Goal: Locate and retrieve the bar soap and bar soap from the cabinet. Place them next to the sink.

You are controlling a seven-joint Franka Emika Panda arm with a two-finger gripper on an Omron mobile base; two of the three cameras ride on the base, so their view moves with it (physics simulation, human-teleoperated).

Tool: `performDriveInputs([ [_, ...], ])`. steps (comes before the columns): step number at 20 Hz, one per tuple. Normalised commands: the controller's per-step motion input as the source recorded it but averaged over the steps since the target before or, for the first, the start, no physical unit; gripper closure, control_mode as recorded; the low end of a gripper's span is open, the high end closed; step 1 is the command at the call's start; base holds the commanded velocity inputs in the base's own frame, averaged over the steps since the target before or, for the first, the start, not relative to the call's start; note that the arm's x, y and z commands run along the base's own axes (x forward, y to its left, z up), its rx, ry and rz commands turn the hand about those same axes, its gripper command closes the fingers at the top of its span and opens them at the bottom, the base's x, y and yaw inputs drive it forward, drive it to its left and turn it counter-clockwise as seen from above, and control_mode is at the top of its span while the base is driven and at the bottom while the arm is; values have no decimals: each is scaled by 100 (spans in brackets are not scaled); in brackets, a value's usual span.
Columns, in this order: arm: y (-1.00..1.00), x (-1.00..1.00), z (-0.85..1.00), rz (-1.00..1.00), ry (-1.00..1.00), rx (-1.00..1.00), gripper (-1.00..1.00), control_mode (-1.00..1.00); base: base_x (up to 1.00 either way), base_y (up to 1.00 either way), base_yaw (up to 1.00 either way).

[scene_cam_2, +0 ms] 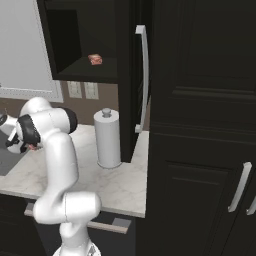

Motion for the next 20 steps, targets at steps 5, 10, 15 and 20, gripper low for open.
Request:
performDriveInputs([
  [5, -6, 2, -16, 0, 0, 0, -100, -100, 0, 0, 0],
  [10, -13, 2, 2, 0, 0, 0, -100, -100, 0, 0, 0],
  [15, -10, 0, 20, 0, 6, 1, -100, -100, 0, 0, 0],
  [20, 0, -2, 31, 0, 5, 5, -100, -100, 0, 0, 0],
])
